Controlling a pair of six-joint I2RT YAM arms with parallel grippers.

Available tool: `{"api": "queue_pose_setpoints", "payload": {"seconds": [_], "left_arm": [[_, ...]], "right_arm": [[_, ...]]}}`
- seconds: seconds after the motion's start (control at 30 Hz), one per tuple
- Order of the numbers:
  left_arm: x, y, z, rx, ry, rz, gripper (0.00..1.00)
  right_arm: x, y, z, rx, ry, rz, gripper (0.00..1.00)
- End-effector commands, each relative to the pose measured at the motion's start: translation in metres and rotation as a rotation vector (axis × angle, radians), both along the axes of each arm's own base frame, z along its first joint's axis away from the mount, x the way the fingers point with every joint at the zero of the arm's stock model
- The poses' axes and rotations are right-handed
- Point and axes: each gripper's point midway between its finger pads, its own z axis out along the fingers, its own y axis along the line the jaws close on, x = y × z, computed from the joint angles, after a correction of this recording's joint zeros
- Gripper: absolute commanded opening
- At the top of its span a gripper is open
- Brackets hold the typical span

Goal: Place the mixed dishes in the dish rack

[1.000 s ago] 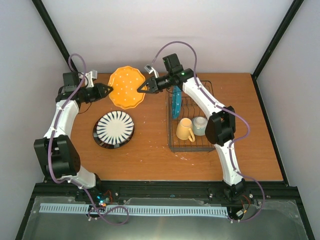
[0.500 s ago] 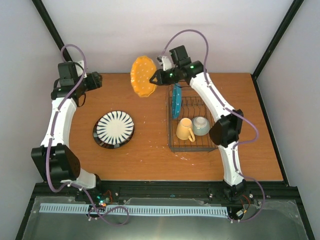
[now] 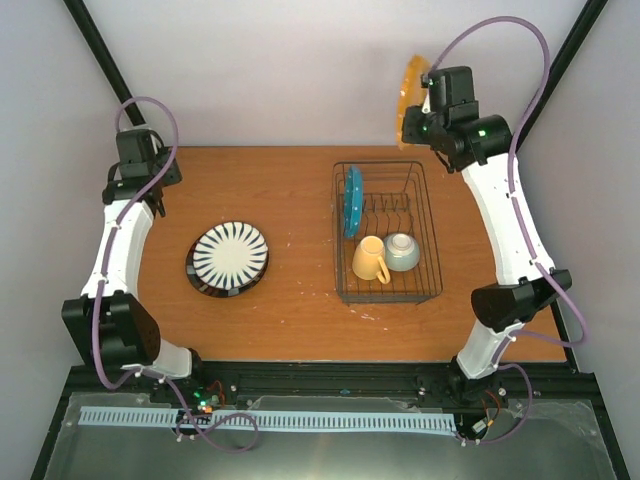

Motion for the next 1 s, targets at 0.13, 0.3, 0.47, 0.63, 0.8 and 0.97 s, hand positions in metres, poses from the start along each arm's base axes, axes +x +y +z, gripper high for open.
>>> {"api": "queue_pose_setpoints", "payload": {"seconds": [0.13, 0.3, 0.47, 0.63, 0.8, 0.97], "left_arm": [[0.004, 0.006, -0.010, 0.014, 0.042, 0.027, 0.59], [-0.001, 0.005, -0.020, 0.002, 0.067, 0.031, 0.57], [-0.008, 0.005, -0.025, -0.005, 0.076, 0.037, 0.56], [-0.014, 0.004, -0.031, -0.016, 0.083, 0.042, 0.56], [-0.018, 0.003, -0.036, -0.018, 0.093, 0.045, 0.56], [-0.019, 0.004, -0.039, -0.012, 0.104, 0.046, 0.56]], "right_arm": [[-0.009, -0.014, -0.087, -0.066, 0.227, -0.063, 0.03], [-0.017, 0.004, -0.117, 0.003, 0.316, -0.001, 0.03], [-0.023, 0.009, -0.138, 0.015, 0.366, 0.029, 0.03], [-0.026, 0.016, -0.155, 0.042, 0.403, 0.050, 0.03], [-0.028, 0.021, -0.169, 0.049, 0.442, 0.075, 0.03], [-0.031, 0.028, -0.184, 0.045, 0.497, 0.113, 0.03]]}}
